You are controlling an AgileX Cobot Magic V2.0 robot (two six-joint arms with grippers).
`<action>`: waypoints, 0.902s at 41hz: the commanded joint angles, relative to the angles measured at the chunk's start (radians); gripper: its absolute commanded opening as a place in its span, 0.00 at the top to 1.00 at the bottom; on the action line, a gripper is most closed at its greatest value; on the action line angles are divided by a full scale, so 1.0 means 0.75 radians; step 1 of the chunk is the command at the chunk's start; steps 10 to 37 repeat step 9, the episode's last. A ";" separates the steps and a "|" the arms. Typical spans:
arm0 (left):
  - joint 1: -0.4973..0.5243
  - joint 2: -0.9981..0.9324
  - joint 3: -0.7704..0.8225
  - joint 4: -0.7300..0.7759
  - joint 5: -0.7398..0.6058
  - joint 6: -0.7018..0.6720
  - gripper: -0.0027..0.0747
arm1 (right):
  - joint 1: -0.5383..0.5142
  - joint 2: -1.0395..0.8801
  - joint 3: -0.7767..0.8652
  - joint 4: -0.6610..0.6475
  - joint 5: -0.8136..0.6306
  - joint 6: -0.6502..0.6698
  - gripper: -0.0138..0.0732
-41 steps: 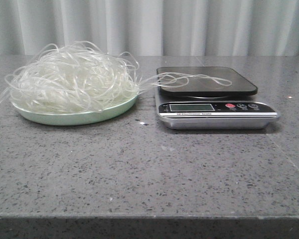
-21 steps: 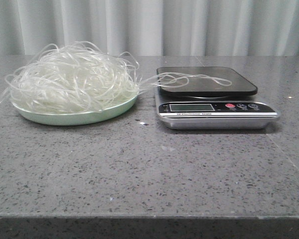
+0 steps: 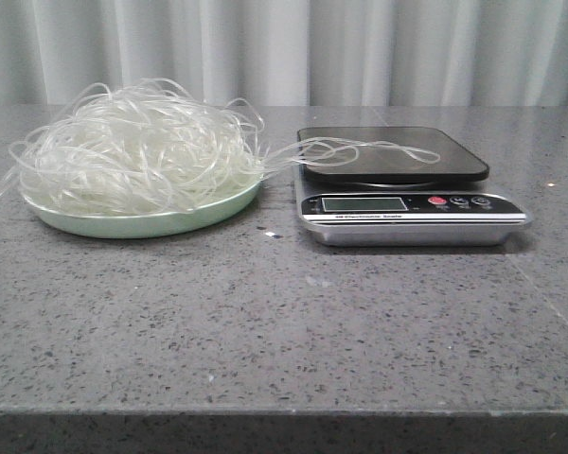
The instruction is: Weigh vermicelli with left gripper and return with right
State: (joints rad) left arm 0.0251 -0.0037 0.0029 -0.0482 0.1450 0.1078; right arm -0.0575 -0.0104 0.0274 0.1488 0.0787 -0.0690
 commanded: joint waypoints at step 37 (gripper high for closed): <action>0.002 -0.026 0.011 -0.010 -0.099 -0.003 0.78 | -0.011 -0.021 -0.010 -0.011 -0.113 0.000 0.67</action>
